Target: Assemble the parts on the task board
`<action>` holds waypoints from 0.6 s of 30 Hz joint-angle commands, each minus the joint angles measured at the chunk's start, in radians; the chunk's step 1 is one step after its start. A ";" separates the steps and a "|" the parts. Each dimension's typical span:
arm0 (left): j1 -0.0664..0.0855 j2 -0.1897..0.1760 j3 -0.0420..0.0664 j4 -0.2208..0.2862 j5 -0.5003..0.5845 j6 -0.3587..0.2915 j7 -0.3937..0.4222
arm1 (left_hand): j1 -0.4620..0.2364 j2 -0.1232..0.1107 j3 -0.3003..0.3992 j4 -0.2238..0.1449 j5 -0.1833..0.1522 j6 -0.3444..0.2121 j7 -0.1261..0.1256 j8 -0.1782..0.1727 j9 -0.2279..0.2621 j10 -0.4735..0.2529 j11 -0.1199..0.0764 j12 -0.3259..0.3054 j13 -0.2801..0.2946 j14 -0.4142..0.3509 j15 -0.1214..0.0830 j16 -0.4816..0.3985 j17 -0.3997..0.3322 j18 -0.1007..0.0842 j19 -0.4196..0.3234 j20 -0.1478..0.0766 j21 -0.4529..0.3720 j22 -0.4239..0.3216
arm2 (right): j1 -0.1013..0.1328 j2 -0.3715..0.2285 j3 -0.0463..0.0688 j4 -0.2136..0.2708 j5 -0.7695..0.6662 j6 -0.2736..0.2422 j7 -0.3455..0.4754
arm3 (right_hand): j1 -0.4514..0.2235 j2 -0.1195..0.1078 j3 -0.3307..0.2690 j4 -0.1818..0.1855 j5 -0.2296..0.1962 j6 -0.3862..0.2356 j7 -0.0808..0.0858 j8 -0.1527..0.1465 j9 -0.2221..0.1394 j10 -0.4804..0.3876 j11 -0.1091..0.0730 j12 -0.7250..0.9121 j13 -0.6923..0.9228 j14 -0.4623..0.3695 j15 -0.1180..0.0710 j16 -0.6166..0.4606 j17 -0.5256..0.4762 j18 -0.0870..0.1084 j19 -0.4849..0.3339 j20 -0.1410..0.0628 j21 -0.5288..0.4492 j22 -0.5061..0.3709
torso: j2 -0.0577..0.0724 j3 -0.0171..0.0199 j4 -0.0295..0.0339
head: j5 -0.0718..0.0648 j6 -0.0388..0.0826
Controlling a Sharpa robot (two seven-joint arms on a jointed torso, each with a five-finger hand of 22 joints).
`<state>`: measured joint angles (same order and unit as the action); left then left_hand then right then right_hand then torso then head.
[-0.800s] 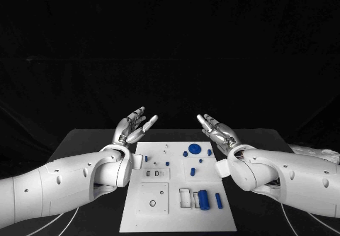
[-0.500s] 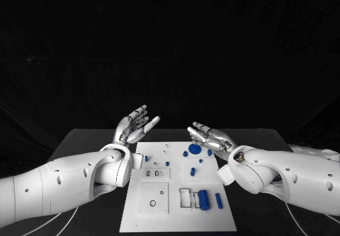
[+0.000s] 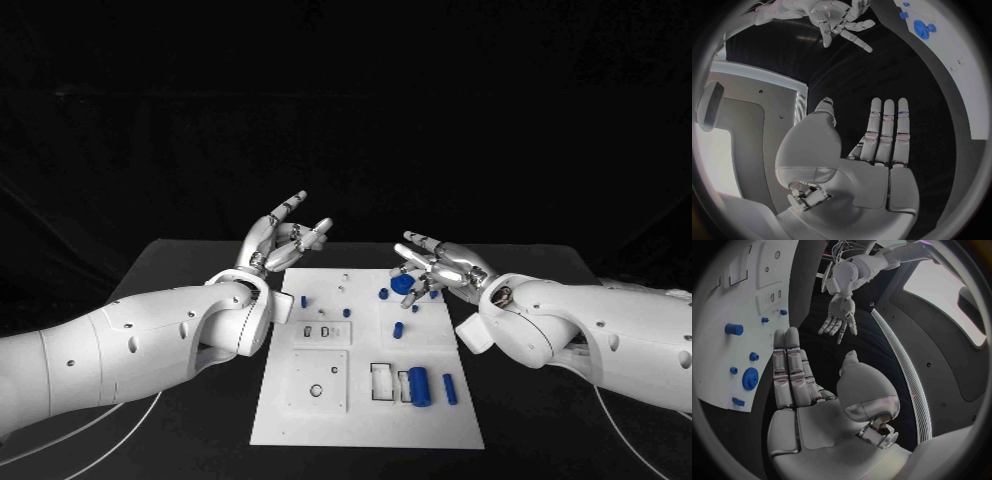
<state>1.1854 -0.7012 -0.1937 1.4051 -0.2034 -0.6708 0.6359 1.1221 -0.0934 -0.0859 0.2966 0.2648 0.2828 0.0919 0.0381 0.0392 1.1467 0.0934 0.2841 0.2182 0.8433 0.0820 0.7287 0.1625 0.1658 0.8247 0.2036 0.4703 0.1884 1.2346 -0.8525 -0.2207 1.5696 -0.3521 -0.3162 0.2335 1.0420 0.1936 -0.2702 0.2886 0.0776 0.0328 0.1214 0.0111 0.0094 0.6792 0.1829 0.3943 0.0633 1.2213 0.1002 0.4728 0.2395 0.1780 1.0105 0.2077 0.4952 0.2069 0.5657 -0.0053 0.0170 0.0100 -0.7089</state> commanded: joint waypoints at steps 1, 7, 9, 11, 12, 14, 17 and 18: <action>0.002 0.005 0.000 -0.007 -0.103 0.019 -0.045 | -0.017 0.010 0.013 -0.002 -0.005 -0.015 -0.015 -0.003 -0.002 0.269 -0.092 0.257 0.217 0.266 -0.096 0.126 0.154 0.018 0.184 -0.079 0.162 0.084 | 0.005 0.001 0.000 -0.008 -0.043 0.042 -0.027 | 0.007 0.012 -0.012 0.004 0.008 0.002 -0.014 0.003 0.001 0.027 -0.019 -0.019 0.001 0.081 -0.026 0.191 0.099 0.002 0.093 -0.035 0.115 0.065 | 0.012 0.0014 0.0089 | 0.004 -0.003; 0.002 0.022 -0.005 -0.037 -0.150 0.023 -0.076 | -0.006 0.010 0.010 -0.002 -0.009 0.050 0.000 0.001 0.005 0.414 -0.077 1.272 1.327 0.685 -0.079 0.821 1.337 -0.080 0.412 -0.129 0.820 0.868 | 0.030 0.011 0.000 -0.043 -0.100 0.042 -0.035 | 0.052 0.032 -0.040 -0.007 0.044 0.032 -0.037 0.009 0.007 0.094 -0.031 0.039 0.027 0.329 -0.015 1.083 1.254 -0.161 0.513 -0.043 1.041 1.275 | 0.020 0.0055 0.0203 | 0.000 -0.006; 0.002 0.029 -0.006 -0.048 -0.175 0.028 -0.090 | -0.002 0.012 0.010 -0.008 -0.009 0.090 0.024 0.005 0.010 0.424 -0.057 1.287 1.353 0.728 -0.073 0.842 1.408 -0.126 0.563 -0.117 0.988 1.146 | 0.042 0.015 0.000 -0.056 -0.120 0.045 -0.043 | 0.060 0.019 -0.053 -0.007 0.050 0.042 -0.041 0.011 0.009 0.091 -0.030 0.050 0.032 0.345 -0.019 1.095 1.313 -0.178 0.560 -0.021 1.076 1.364 | 0.021 0.0063 0.0250 | -0.003 -0.007; 0.002 0.035 -0.008 -0.058 -0.205 0.035 -0.105 | 0.011 0.020 0.015 0.006 -0.008 0.125 0.041 0.003 0.013 0.424 -0.035 1.287 1.353 0.728 -0.057 0.842 1.408 -0.151 0.670 -0.107 1.072 1.307 | 0.054 0.020 0.000 -0.068 -0.139 0.049 -0.051 | 0.063 0.020 -0.056 0.001 0.058 0.049 -0.042 0.013 0.010 0.102 -0.030 0.064 0.039 0.349 -0.019 1.098 1.331 -0.178 0.560 -0.019 1.076 1.364 | 0.021 0.0067 0.0279 | -0.005 -0.007; 0.002 0.037 -0.009 -0.063 -0.223 0.039 -0.114 | 0.009 0.014 0.011 0.000 -0.009 0.150 0.049 0.011 0.017 0.424 -0.033 1.287 1.353 0.728 -0.060 0.842 1.408 -0.159 0.711 -0.102 1.088 1.349 | 0.060 0.023 0.000 -0.075 -0.152 0.052 -0.055 | 0.068 0.019 -0.057 0.001 0.059 0.057 -0.039 0.016 0.012 0.106 -0.031 0.072 0.044 0.350 -0.020 1.098 1.331 -0.178 0.560 -0.018 1.076 1.364 | 0.021 0.0072 0.0287 | -0.007 -0.006; 0.002 0.041 -0.011 -0.071 -0.257 0.047 -0.133 | 0.011 0.017 0.011 -0.004 -0.009 0.210 0.063 0.021 0.025 0.424 -0.022 1.287 1.353 0.728 -0.049 0.842 1.408 -0.166 0.746 -0.092 1.101 1.382 | 0.071 0.028 0.000 -0.086 -0.180 0.054 -0.063 | 0.083 0.015 -0.056 -0.002 0.062 0.077 -0.029 0.023 0.017 0.106 -0.033 0.084 0.051 0.350 -0.021 1.098 1.331 -0.178 0.560 -0.018 1.076 1.364 | 0.021 0.0068 0.0283 | -0.009 -0.005; 0.002 0.048 -0.013 -0.084 -0.327 0.059 -0.166 | 0.012 0.022 0.011 -0.001 -0.010 0.276 0.069 0.032 0.034 0.424 -0.007 1.287 1.353 0.728 -0.040 0.842 1.408 -0.166 0.746 -0.081 1.101 1.382 | 0.082 0.034 0.000 -0.100 -0.235 0.056 -0.075 | 0.157 -0.001 -0.033 -0.042 0.039 0.188 -0.007 0.063 0.041 0.094 -0.032 0.092 0.057 0.350 -0.021 1.098 1.331 -0.178 0.560 -0.017 1.076 1.364 | 0.025 0.0053 0.0298 | -0.018 -0.006; 0.002 0.050 -0.014 -0.088 -0.358 0.057 -0.178 | 0.013 0.024 0.011 -0.001 -0.010 0.290 0.070 0.034 0.036 0.424 -0.004 1.287 1.353 0.728 -0.037 0.842 1.408 -0.166 0.746 -0.078 1.101 1.382 | 0.085 0.036 0.001 -0.105 -0.257 0.055 -0.080 | 0.192 -0.009 -0.017 -0.069 0.006 0.276 0.010 0.097 0.059 0.089 -0.032 0.090 0.056 0.350 -0.020 1.098 1.331 -0.178 0.560 -0.017 1.076 1.364 | 0.026 0.0052 0.0304 | -0.020 -0.006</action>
<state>1.1857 -0.6555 -0.2078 1.3198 -0.4391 -0.6456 0.5164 1.1301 -0.0750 -0.0795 0.2922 0.2610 0.5584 0.1591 0.0689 0.0730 1.4656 0.0844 1.5616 1.3082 1.4668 0.0393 1.5645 1.3080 0.0073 1.4591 0.1233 1.5575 1.3011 1.3194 -0.8186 -0.2195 1.4687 -0.5075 -0.2849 0.1796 1.2208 0.1881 -0.2927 0.2311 0.0970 0.2809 0.1256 0.0980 0.0629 0.7765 0.1498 0.4824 0.1191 1.4653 0.0769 1.5673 1.3082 0.0062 1.4661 0.1829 1.5673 1.3082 0.5883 0.0008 0.0444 -0.0048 -0.7144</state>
